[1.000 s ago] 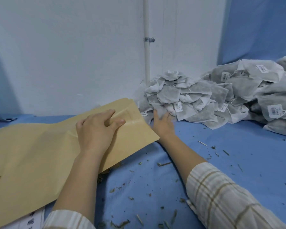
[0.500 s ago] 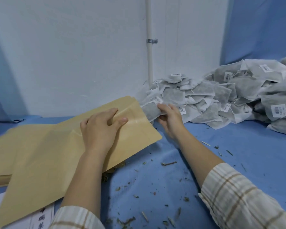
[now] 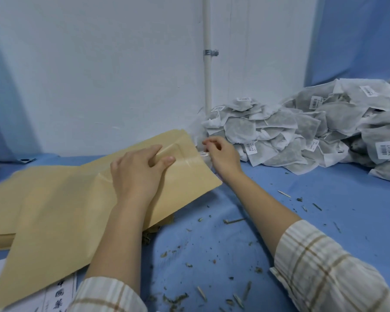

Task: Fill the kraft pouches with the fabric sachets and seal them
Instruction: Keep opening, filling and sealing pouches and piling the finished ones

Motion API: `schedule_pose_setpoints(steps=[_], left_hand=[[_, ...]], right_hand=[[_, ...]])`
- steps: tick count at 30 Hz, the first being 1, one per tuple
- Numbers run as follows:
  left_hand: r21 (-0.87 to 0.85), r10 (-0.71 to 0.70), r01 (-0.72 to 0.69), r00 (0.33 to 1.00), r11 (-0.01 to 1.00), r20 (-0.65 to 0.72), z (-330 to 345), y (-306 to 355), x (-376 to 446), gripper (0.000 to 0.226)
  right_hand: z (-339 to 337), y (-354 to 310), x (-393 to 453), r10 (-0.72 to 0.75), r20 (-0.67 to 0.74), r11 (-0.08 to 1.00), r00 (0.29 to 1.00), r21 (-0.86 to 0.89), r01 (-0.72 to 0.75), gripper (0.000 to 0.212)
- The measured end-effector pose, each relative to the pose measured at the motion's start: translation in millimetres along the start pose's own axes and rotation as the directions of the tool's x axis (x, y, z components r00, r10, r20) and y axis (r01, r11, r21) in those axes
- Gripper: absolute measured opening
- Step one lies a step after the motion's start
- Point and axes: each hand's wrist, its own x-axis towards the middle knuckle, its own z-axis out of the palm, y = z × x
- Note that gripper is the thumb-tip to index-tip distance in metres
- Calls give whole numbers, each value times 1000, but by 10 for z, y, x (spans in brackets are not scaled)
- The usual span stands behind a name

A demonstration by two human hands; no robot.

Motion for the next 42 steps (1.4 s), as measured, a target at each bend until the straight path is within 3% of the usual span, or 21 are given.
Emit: schedule_pose_setpoints(steps=[1,3,6,8,11,13,15,17,19,21,23,25,27,30,31,33,34,36,39,41,42], left_hand=[[12,-13,14,1000,1000,-22,-9,-11,4,39],[34,-24,25,999,999,-40,-26,-24,10,39],[29,-29,30,999,999,-36,-31,-21,-11,39],[32,-19,19,999,999,-26,-21,-15,-10,40],[41,-25,26,999,999,-20,-17,-34,12,42],[42,-36,37,999,998,-16,-20,-41,4,42],[33,-45,45,999,998,-18,-26,-33,1,43],[16,-48,48,999,999,-21,-29,-27,7,43],[9,-47,47,999,999,-22,-36,-30,8,43],[9,-41,41,999,999,-27,-39,-33,11,42],[3,-35,35,999,999,-41,-39,-26,9,41],[-8,-34,33,998,999,-53,-44,-10,10,41],[-26,-20,19,998,999,-54,-40,8,6,40],[-70,24,-26,999,997,-37,-27,46,-5,39],[-86,44,-46,999,995,-27,-19,65,-7,38],[-137,84,-84,996,987,-8,-9,104,-13,37],[-168,102,-101,995,981,-1,-9,120,-15,35],[-201,141,-135,990,970,14,-12,128,-24,29],[-216,147,-136,989,967,34,-19,103,-28,27],[-224,144,-128,988,966,55,-19,89,-28,27],[-220,148,-130,987,967,68,-16,86,-28,28]], right_hand=[[-13,109,33,-55,-19,966,998,-254,48,25],[-24,246,37,-4,201,730,980,-669,140,30],[66,375,34,93,450,428,888,-823,373,41],[128,433,58,154,478,372,865,-839,398,57],[164,485,70,190,423,421,886,-850,316,64],[130,480,53,12,306,534,952,-807,253,57],[67,388,56,-202,-35,808,979,-570,146,44],[-23,261,75,-73,-388,989,919,-143,18,31],[-122,175,97,202,-504,966,840,244,-86,29],[-199,155,108,423,-458,821,782,559,-117,29],[-258,158,102,489,-347,680,800,727,-100,34],[-267,146,93,423,-210,583,881,808,-87,37],[-232,117,74,325,-90,582,941,803,-124,36],[-175,26,15,161,101,694,982,695,-185,26],[-166,-23,-12,105,197,764,975,611,-206,21],[-153,-147,-85,66,387,943,920,277,-184,17],[-151,-197,-108,93,451,974,888,144,-175,23],[-139,-261,-154,183,559,967,809,46,-250,28],[-128,-305,-177,244,634,969,734,-134,-206,29],[-99,-303,-159,215,602,975,769,-182,-130,28],[-69,-285,-132,159,548,980,821,-189,-63,29]])
